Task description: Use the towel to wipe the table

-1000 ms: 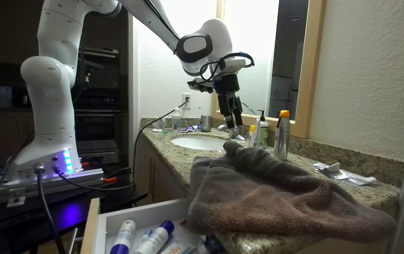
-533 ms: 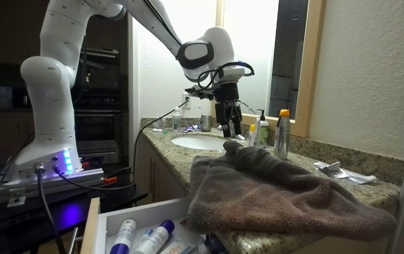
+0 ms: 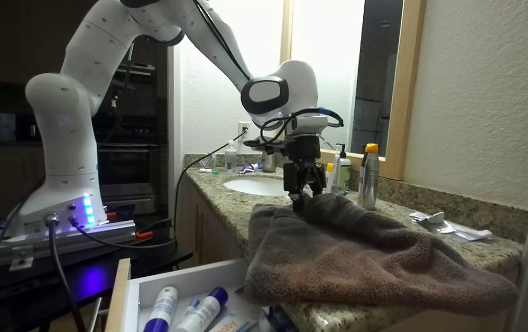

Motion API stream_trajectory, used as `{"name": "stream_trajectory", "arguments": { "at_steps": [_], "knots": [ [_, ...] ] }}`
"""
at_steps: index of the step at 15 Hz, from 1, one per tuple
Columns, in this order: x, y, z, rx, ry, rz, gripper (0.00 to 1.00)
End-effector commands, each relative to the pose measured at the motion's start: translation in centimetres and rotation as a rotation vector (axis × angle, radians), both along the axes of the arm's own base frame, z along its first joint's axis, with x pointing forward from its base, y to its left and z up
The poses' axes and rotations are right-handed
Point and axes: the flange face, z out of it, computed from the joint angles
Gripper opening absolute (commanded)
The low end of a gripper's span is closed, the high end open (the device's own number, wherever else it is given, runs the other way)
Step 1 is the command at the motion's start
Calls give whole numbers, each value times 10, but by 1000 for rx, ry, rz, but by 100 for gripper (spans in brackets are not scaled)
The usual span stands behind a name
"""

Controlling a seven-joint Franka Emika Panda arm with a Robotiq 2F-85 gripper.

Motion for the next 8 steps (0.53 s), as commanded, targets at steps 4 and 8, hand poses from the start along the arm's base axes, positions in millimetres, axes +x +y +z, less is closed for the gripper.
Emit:
{"name": "stream_trajectory", "arguments": {
  "at_steps": [4,8],
  "knots": [
    [0,5,7,68,-88,-42,53],
    [2,3,15,87,-151,-61,25]
  ]
}}
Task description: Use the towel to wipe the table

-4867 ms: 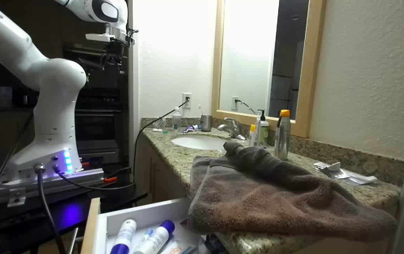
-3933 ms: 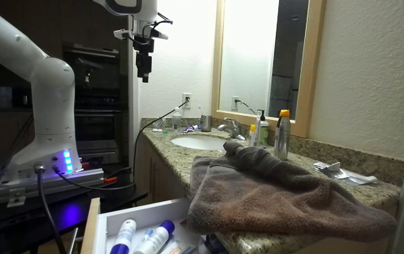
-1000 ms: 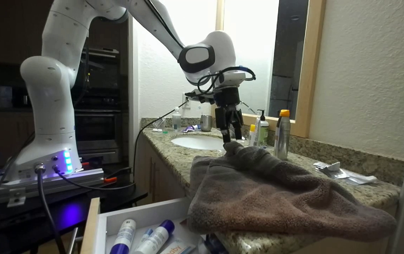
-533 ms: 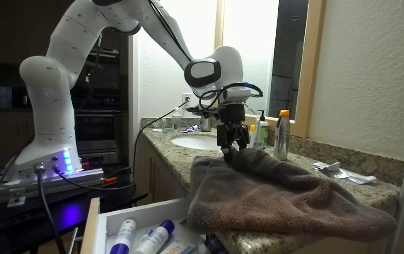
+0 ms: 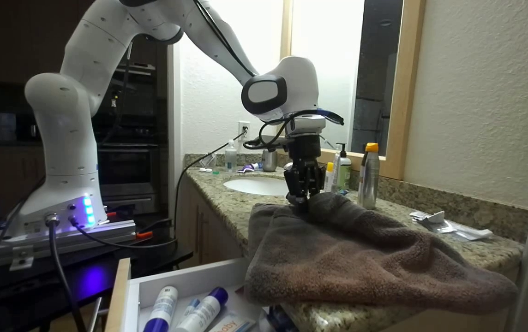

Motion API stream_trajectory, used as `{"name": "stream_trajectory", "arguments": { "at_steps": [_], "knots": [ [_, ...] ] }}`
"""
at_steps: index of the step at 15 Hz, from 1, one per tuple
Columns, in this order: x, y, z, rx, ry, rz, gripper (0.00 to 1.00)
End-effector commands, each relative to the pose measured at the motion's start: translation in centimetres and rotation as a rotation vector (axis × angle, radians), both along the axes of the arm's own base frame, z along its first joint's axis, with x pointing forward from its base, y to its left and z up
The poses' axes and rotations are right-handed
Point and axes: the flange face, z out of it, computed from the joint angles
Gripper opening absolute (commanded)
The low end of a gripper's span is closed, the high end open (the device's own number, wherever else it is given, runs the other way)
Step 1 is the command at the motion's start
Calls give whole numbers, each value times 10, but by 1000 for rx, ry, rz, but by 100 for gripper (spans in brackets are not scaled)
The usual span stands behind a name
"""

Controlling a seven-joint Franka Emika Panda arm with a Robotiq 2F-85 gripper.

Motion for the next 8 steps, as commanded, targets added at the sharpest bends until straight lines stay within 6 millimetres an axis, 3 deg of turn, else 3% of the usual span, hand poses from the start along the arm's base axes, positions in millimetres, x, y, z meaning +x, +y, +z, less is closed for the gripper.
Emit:
{"name": "stream_trajectory", "arguments": {
  "at_steps": [1,4,8],
  "knots": [
    [-2,2,14,41,-61,1,17],
    [2,4,25,37,-106,20,0],
    [14,21,27,118,-146,86,2]
  ]
}}
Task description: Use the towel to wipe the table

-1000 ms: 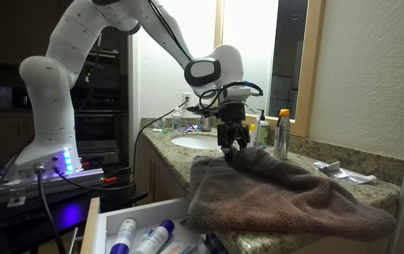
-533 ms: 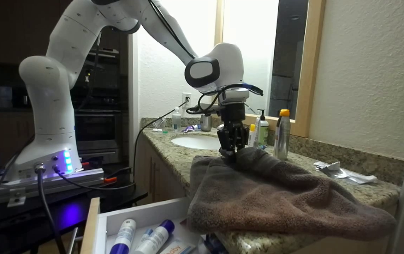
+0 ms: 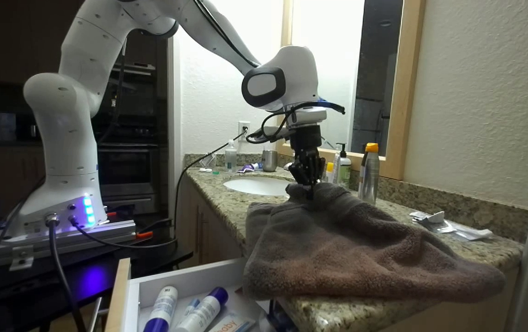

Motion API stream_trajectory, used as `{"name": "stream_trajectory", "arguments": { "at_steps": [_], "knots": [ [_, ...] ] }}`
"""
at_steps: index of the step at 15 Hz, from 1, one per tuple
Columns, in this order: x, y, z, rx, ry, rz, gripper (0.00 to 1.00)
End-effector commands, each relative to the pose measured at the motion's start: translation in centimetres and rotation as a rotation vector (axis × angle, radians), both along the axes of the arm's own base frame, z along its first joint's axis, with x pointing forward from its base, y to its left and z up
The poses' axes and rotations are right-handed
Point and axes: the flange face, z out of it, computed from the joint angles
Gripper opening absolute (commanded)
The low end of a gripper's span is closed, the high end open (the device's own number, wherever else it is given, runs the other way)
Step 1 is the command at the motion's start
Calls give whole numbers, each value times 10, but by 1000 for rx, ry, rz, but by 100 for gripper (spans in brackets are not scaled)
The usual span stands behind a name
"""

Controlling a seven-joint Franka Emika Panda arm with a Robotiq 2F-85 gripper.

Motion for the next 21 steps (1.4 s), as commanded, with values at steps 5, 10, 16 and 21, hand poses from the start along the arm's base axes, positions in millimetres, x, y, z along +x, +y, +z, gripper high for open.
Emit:
{"name": "stream_trajectory", "arguments": {
  "at_steps": [5,10,16,21],
  "knots": [
    [28,62,-6,168,-25,291,2],
    [34,148,6,137,-20,580,2],
    [24,267,26,67,2,907,2],
    [20,382,48,37,-46,1155,2]
  ]
}}
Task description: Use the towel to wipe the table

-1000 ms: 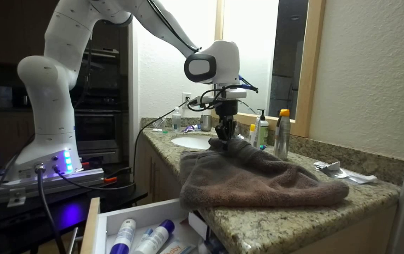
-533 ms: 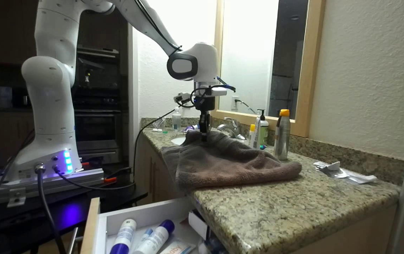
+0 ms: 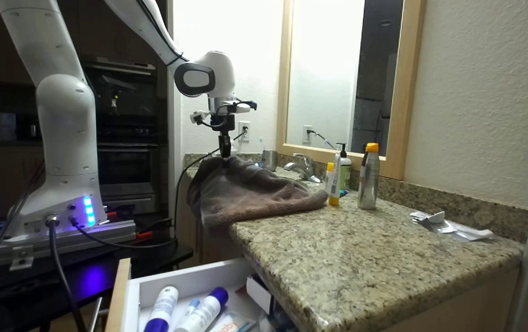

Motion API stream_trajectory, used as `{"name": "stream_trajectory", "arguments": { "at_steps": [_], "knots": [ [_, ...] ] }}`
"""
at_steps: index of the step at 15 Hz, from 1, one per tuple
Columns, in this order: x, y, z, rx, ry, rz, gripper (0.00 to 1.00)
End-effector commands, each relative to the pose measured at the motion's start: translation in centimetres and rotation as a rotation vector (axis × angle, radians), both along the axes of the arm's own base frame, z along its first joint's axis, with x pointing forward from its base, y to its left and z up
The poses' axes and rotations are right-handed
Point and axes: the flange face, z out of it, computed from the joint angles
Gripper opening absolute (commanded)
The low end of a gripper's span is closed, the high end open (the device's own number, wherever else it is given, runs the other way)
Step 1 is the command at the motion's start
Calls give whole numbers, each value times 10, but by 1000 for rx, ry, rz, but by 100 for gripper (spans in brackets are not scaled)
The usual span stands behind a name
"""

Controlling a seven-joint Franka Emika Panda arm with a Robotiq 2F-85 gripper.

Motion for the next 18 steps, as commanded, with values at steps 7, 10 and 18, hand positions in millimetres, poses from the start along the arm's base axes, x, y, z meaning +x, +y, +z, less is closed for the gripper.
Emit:
{"name": "stream_trajectory", "arguments": {
  "at_steps": [7,10,18],
  "knots": [
    [28,177,74,70,-166,327,2],
    [31,167,62,99,-169,313,2],
    [0,9,-20,106,-59,-54,2]
  ]
}}
